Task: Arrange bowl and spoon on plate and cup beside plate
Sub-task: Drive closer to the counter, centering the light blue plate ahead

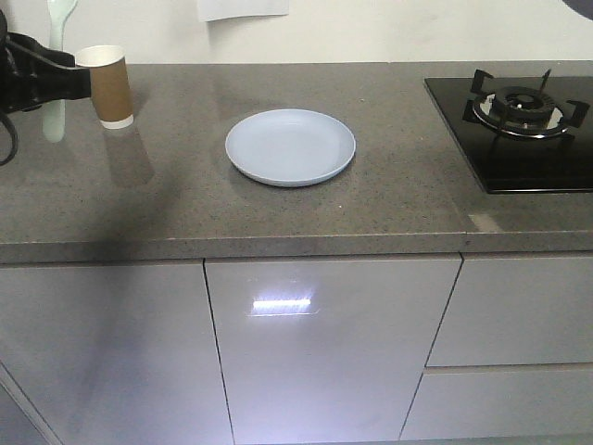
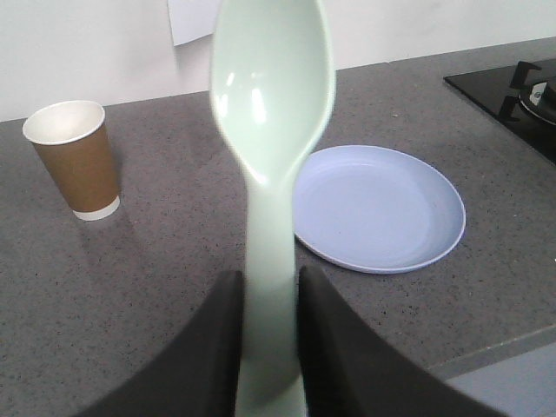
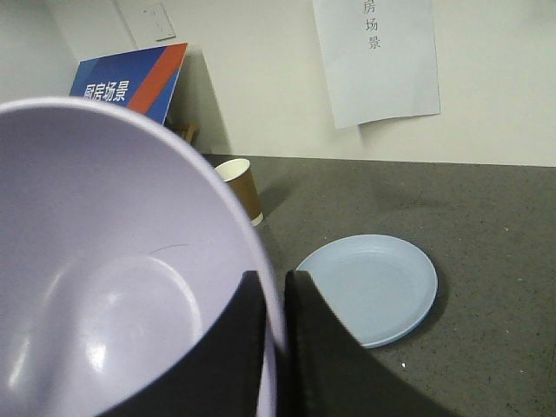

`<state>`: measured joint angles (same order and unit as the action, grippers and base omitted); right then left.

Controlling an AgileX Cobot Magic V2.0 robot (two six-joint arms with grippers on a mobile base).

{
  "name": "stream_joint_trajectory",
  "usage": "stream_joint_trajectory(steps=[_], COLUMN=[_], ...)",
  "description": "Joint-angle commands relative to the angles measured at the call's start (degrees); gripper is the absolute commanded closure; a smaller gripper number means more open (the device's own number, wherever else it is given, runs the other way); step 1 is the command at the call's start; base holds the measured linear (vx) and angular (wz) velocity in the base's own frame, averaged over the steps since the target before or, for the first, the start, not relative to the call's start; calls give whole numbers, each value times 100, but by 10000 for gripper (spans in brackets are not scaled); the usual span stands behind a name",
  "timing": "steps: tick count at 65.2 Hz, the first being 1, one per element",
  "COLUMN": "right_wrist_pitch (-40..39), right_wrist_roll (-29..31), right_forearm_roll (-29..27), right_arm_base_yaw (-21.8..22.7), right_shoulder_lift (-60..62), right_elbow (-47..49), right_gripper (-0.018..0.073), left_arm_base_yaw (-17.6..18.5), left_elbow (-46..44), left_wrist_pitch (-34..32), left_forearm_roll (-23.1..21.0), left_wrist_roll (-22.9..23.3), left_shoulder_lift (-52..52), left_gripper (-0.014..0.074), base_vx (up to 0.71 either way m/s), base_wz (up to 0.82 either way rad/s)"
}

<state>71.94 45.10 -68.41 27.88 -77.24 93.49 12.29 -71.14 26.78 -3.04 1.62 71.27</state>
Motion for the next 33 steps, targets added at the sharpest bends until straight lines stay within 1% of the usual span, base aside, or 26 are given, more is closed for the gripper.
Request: stream_joint_trajectory(steps=[1,33], right_wrist_pitch=[139,139], right_wrist_roll=[51,51], right_forearm_roll=[-395,-395], right_arm_base_yaw=[25,25], right_shoulder_lift=[161,161], right_elbow=[150,150], right_gripper=[564,564], left_arm_base_yaw=[32,32], left_elbow=[-155,-155], left_wrist_pitch=[-379,-379], left_forearm_roll=[-67,-67], left_wrist_roll=[21,21], left_shoulder_lift=[-165,-165], left_gripper=[602,602], base_vx=[6,5], base_wz=[0,0])
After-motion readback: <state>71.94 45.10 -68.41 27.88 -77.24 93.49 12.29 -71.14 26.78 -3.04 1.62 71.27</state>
